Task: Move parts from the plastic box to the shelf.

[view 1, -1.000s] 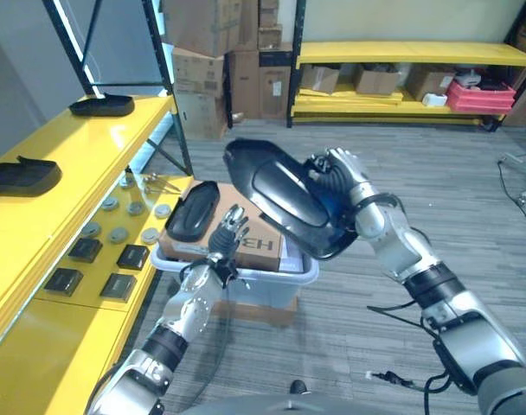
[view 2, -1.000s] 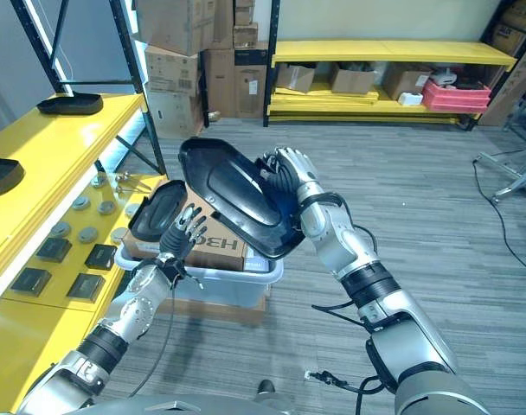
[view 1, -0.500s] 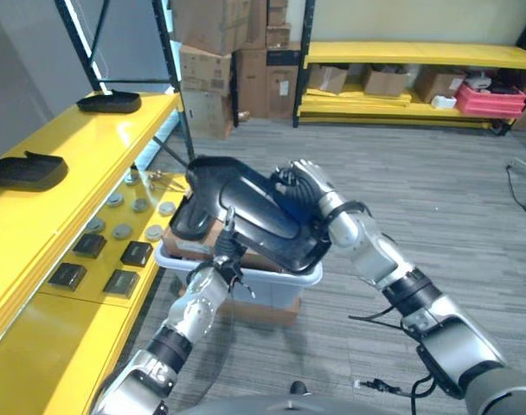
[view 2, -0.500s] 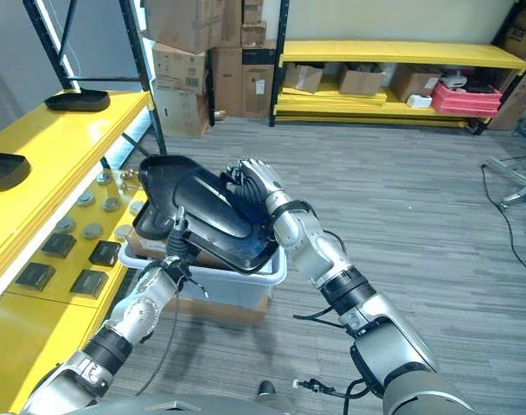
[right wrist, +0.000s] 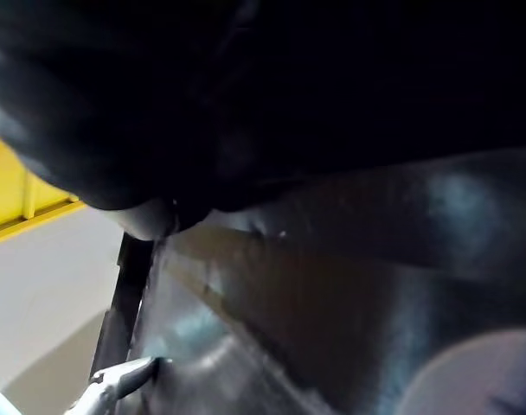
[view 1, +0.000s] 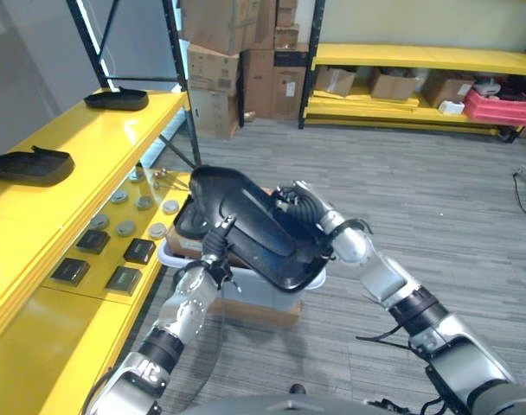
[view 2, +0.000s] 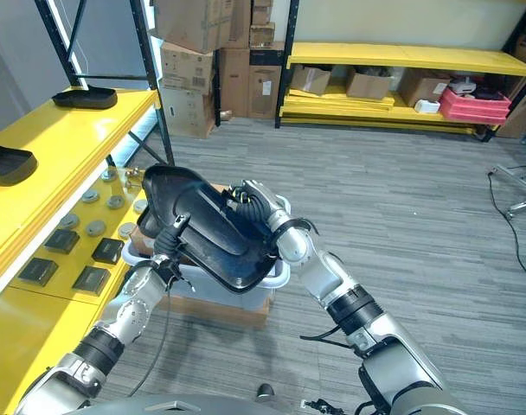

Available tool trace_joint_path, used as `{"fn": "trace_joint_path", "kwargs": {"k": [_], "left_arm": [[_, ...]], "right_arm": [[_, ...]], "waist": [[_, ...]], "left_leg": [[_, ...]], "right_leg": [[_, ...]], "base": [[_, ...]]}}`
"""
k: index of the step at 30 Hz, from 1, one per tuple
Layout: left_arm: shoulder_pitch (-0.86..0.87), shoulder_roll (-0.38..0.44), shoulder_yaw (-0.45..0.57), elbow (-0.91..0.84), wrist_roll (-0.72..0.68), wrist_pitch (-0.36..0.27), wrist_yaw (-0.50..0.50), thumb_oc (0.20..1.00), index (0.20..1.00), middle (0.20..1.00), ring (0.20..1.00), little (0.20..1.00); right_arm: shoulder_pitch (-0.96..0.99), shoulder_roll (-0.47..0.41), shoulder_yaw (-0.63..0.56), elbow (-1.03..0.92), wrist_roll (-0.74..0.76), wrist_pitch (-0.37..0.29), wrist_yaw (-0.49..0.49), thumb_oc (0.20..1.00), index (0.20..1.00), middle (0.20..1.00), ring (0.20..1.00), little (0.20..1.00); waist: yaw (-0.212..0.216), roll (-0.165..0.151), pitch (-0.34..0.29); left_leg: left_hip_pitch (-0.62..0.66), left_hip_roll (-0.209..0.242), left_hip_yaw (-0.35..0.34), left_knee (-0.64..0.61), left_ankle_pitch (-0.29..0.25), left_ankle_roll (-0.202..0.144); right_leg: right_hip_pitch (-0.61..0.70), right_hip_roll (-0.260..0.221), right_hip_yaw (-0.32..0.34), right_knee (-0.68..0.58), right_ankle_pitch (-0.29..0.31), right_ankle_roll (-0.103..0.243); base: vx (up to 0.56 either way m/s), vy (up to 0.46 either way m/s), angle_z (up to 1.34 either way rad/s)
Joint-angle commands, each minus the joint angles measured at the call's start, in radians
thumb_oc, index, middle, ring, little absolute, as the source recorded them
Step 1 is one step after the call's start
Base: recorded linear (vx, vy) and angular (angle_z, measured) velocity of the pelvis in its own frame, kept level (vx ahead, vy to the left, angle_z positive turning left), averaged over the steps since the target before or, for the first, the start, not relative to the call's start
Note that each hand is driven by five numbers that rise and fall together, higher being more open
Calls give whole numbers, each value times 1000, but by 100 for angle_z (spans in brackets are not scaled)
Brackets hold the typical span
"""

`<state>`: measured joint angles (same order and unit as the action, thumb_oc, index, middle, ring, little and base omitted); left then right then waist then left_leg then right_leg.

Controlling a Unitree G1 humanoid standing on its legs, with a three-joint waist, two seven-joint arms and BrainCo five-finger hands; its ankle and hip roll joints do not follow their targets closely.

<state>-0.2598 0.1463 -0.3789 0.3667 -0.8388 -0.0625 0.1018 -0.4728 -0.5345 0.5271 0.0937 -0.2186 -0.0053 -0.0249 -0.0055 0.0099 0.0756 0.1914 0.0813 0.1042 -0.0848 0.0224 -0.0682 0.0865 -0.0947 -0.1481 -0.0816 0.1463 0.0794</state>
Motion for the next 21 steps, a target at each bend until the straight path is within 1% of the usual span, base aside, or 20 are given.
{"fn": "trace_joint_path", "kwargs": {"k": [1,3,4,5,9,10,12,13,14,15,16,17,18,20,21], "left_arm": [[-154,-16,16,49,85,-99,4,200,200,200,200,200],[-156,-5,33,43,131,-117,29,200,200,200,200,200],[-156,-6,33,43,131,-116,29,200,200,200,200,200],[-147,16,60,23,191,-133,56,200,200,200,200,200],[-125,39,87,-5,262,-140,85,200,200,200,200,200],[-105,72,110,-27,338,-141,98,200,200,200,200,200],[-74,113,149,-57,431,-144,111,200,200,200,200,200],[-60,123,164,-60,461,-148,121,200,200,200,200,200],[-59,123,163,-60,461,-148,121,200,200,200,200,200],[-18,166,219,-106,562,-151,148,200,200,200,200,200],[2,175,243,-126,601,-155,156,200,200,200,200,200],[25,209,272,-164,698,-155,173,200,200,200,200,200],[48,222,295,-195,732,-159,182,200,200,200,200,200],[77,263,348,-250,846,-161,222,200,200,200,200,200],[87,275,366,-276,874,-164,234,200,200,200,200,200]], "right_arm": [[-14,69,123,-198,157,-188,136,200,200,200,200,200],[1,84,134,-202,234,-190,161,200,200,200,200,200],[1,84,134,-203,234,-190,161,335,335,335,335,335],[19,82,113,-207,279,-189,155,1000,1000,1000,1000,1000],[83,88,33,-202,349,-194,127,1000,1000,1000,1000,1000],[140,100,-48,-181,390,-201,95,1000,1000,1000,1000,1000],[202,107,-139,-138,419,-206,56,1000,1000,1000,1000,1000],[228,113,-171,-116,438,-210,44,1000,1000,1000,1000,1000],[229,113,-171,-116,438,-210,44,1000,1000,1000,1000,1000],[296,133,-267,-63,487,-219,3,1000,1000,1000,1000,1000],[327,141,-298,-38,516,-223,1,1000,1000,1000,1000,1000],[361,154,-346,13,559,-234,-19,1000,1000,1000,1000,1000],[392,158,-362,30,567,-238,-10,1000,1000,1000,1000,1000],[442,162,-403,125,579,-242,-23,1000,1000,1000,1000,1000],[459,160,-415,171,566,-244,-28,1000,1000,1000,1000,1000]], "waist": [[10,-5,-16],[13,-6,-15],[13,-6,-15],[18,-6,-14],[19,-3,-12],[20,1,-12],[24,6,-12],[25,8,-10],[25,7,-9],[31,12,-8],[34,14,-5],[38,16,1],[41,17,1],[51,19,11],[56,19,19]], "left_leg": [[-23,57,24,-1,48,-50],[-22,55,24,-1,46,-49],[-22,55,24,-1,46,-49],[-21,53,25,-1,44,-49],[-13,52,22,0,38,-52],[-13,52,19,-1,39,-54],[-20,56,12,-1,49,-58],[-21,57,9,-1,51,-60],[-16,57,9,0,45,-61],[-25,63,-2,0,57,-68],[-29,66,-6,1,62,-73],[-30,69,-16,3,67,-78],[-37,71,-22,3,72,-82],[-53,79,-39,14,84,-95],[-66,84,-52,26,93,-102]], "right_leg": [[64,-69,-16,117,-126,61],[66,-72,-20,118,-126,64],[66,-72,-21,118,-126,64],[68,-76,-22,119,-126,65],[78,-78,-29,121,-135,66],[79,-77,-33,124,-139,65],[76,-73,-40,127,-139,61],[76,-72,-45,129,-142,59],[82,-73,-46,130,-148,61],[81,-67,-56,130,-148,55],[84,-64,-63,131,-151,53],[91,-61,-73,133,-158,50],[89,-58,-79,131,-158,49],[92,-50,-99,131,-165,43],[94,-47,-111,131,-168,40]], "base": [[0,0,0],[0,0,0],[0,0,0],[0,0,0],[29,-7,5],[32,-26,17],[2,-33,14],[26,-24,4],[9,-55,3],[9,-57,5],[-9,-87,8],[1,-70,19],[5,-86,36],[-6,-94,35],[10,-72,16]]}}
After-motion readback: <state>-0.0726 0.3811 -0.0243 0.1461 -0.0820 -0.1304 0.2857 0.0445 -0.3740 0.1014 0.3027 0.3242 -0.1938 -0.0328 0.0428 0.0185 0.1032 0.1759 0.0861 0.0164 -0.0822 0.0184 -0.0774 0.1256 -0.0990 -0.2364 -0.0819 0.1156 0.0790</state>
